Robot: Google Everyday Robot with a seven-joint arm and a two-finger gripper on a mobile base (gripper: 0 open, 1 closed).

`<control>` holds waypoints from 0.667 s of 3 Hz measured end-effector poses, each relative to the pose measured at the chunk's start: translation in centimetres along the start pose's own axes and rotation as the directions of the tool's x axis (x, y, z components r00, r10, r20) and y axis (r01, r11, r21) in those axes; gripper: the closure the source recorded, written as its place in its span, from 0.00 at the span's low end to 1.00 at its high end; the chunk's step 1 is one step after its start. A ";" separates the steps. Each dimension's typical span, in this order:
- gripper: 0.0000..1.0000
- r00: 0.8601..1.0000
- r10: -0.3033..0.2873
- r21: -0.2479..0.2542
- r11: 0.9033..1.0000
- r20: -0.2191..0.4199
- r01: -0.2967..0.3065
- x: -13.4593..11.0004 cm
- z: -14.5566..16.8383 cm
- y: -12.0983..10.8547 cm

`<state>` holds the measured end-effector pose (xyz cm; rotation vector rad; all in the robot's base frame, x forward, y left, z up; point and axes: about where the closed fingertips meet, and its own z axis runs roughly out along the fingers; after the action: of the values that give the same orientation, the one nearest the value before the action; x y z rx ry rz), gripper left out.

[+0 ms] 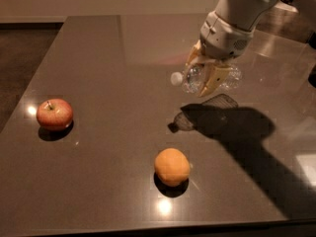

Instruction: Place water bottle upright

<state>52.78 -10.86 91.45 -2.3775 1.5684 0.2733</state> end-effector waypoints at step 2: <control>1.00 0.863 0.204 0.004 0.973 0.463 -0.232 -5.2 -4.3 -2.6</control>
Offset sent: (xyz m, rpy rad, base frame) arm -0.0104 0.0415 0.0837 0.5888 0.3391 -0.1909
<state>53.15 -6.78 97.47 -1.8952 1.5745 0.7659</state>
